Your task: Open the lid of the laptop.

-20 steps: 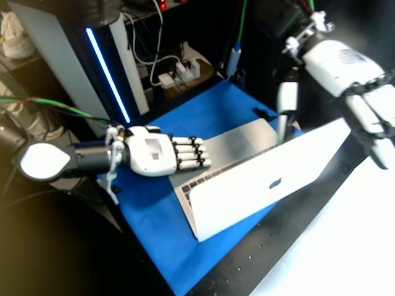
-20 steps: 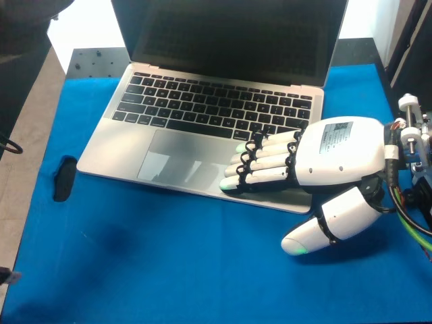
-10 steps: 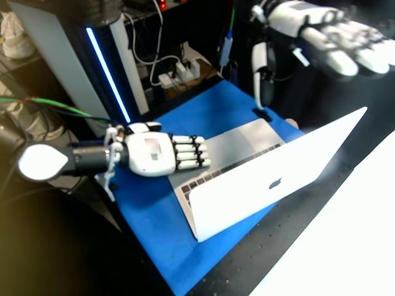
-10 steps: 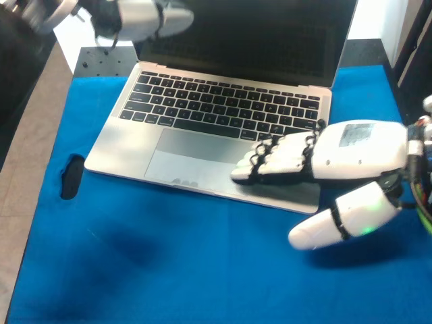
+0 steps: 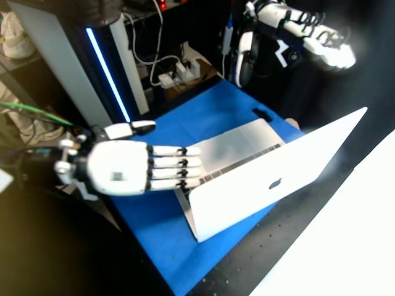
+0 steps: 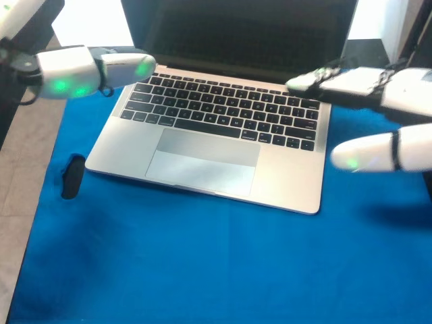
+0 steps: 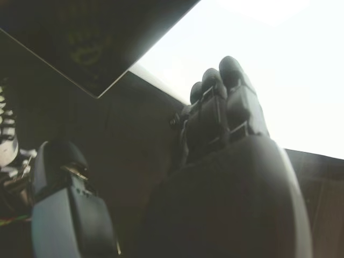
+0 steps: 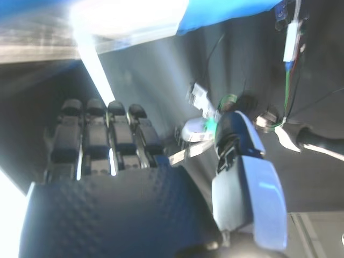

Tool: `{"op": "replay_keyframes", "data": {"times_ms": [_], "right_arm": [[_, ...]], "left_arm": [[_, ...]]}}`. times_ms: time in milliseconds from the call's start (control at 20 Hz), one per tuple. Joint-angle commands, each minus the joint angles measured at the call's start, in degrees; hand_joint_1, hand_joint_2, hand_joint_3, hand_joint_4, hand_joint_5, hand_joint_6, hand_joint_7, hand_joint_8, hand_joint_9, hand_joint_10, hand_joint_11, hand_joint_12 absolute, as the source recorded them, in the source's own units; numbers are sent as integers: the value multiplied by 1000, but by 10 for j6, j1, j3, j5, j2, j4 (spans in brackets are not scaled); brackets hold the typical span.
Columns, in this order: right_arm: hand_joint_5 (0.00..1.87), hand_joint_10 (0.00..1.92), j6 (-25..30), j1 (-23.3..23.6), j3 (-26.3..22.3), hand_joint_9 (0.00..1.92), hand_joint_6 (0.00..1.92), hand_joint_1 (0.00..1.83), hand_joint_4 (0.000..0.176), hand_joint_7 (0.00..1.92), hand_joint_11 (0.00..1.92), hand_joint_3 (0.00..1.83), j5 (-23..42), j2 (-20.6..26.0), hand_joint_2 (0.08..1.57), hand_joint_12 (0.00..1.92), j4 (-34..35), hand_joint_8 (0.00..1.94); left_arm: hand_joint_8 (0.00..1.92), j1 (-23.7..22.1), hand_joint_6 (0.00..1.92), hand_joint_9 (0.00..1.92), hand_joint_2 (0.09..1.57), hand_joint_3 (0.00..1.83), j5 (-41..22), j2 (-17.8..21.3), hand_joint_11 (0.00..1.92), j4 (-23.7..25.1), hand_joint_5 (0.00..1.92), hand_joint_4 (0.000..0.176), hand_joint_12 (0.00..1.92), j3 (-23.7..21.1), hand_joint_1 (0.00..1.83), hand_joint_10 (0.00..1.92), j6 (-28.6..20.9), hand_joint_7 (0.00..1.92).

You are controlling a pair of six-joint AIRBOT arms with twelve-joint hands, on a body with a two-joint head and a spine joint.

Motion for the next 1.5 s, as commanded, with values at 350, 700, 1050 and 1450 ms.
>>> {"op": "replay_keyframes", "data": {"times_ms": [350, 700, 1050, 1450], "right_arm": [[29, 0, -123, -105, -67, 0, 9, 0, 0, 22, 0, 3, 237, 105, 1200, 0, 265, 6], [28, 0, -133, -341, -117, 1, 2, 0, 0, 18, 0, 9, 551, 101, 1225, 0, 581, 1], [71, 6, -133, -341, -117, 25, 10, 60, 21, 55, 8, 0, 551, 95, 1213, 4, 591, 10], [82, 0, -133, -315, -104, 0, 8, 24, 27, 38, 0, 0, 551, 65, 1204, 0, 579, 3]], "left_arm": [[5, 68, 5, 60, 1106, 2, -166, 16, 6, 11, 26, 118, 29, -5, 199, 2, -97, 105], [0, 103, 3, 98, 1088, 0, -249, 22, 0, 34, 36, 117, 0, -36, 260, 9, -99, 79], [0, 181, 13, 21, 1198, 8, -332, 49, 0, -3, 43, 122, 0, -73, 6, 8, -77, 0], [0, 196, 0, 12, 1245, 15, -340, 39, 21, -21, 0, 92, 13, -76, 0, 1, -77, 0]]}}
